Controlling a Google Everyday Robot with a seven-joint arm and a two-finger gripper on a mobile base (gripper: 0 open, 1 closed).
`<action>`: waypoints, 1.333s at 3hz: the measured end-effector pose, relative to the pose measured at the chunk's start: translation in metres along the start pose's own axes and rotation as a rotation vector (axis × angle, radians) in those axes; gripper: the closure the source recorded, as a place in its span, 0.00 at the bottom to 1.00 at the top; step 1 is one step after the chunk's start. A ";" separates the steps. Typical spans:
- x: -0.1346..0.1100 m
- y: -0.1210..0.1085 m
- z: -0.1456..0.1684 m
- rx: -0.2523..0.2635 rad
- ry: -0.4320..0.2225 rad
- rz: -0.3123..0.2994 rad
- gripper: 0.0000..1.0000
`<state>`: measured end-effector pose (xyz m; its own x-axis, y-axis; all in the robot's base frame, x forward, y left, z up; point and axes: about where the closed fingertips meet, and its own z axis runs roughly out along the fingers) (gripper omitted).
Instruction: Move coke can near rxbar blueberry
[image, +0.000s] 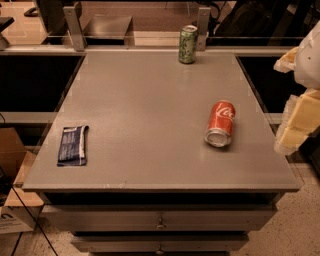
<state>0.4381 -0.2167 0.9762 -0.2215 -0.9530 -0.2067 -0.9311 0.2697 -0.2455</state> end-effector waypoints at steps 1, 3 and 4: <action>0.000 0.000 0.000 0.000 0.000 0.000 0.00; -0.017 -0.002 0.014 0.004 -0.102 0.004 0.00; -0.035 -0.012 0.031 0.008 -0.186 0.009 0.00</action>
Offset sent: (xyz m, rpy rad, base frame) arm 0.0052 0.0141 -0.0077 0.0555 -0.0128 0.0168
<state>0.4663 -0.1823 0.9572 -0.1717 -0.9087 -0.3805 -0.9267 0.2800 -0.2505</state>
